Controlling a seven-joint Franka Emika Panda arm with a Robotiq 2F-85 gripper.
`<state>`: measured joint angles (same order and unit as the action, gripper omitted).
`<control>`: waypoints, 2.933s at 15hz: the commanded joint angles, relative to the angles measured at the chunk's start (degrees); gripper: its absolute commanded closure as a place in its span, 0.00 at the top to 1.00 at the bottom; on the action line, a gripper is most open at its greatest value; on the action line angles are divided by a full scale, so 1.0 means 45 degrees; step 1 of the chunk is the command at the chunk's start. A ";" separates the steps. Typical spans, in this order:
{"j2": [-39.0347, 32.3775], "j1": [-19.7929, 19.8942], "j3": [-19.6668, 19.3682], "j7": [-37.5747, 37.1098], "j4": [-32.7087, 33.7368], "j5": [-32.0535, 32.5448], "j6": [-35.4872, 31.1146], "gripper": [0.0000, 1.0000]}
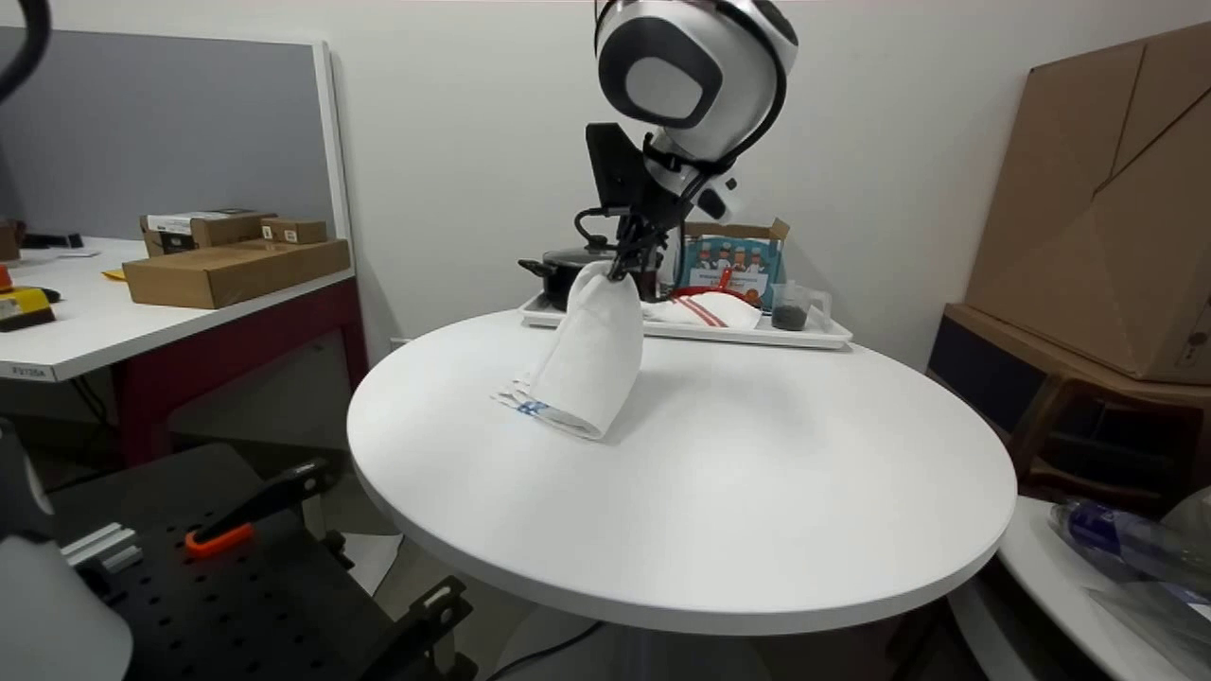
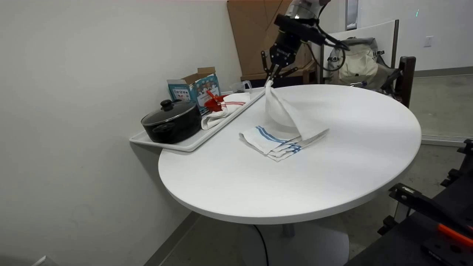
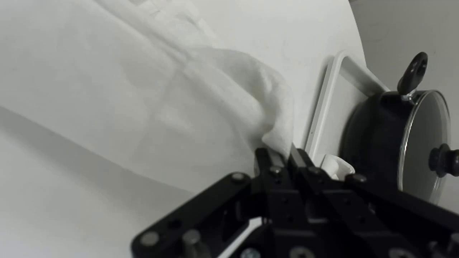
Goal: Fold the towel twice
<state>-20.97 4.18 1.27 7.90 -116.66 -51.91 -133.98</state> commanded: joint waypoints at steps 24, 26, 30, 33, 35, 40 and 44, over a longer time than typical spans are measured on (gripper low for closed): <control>-0.0844 -0.1129 0.1419 -0.1640 -0.1127 -0.0168 -0.3708 1.00; 0.0042 -0.1273 0.1201 -0.1763 -0.2126 0.0776 -0.2485 1.00; 0.1821 -0.1258 0.0888 -0.1765 -0.3977 0.3023 -0.0124 1.00; 0.3292 -0.1194 0.0463 -0.1987 -0.5059 0.5548 0.1655 1.00; 0.4240 -0.1217 0.0195 -0.2224 -0.5667 0.7486 0.2256 1.00; 0.7504 -0.1117 0.0078 -0.2882 -0.8300 1.0648 0.0421 1.00; 1.0269 -0.0847 0.0240 -0.2914 -1.0454 1.2082 -0.1100 1.00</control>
<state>14.00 -0.61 1.67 -3.95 -155.24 -2.02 -134.44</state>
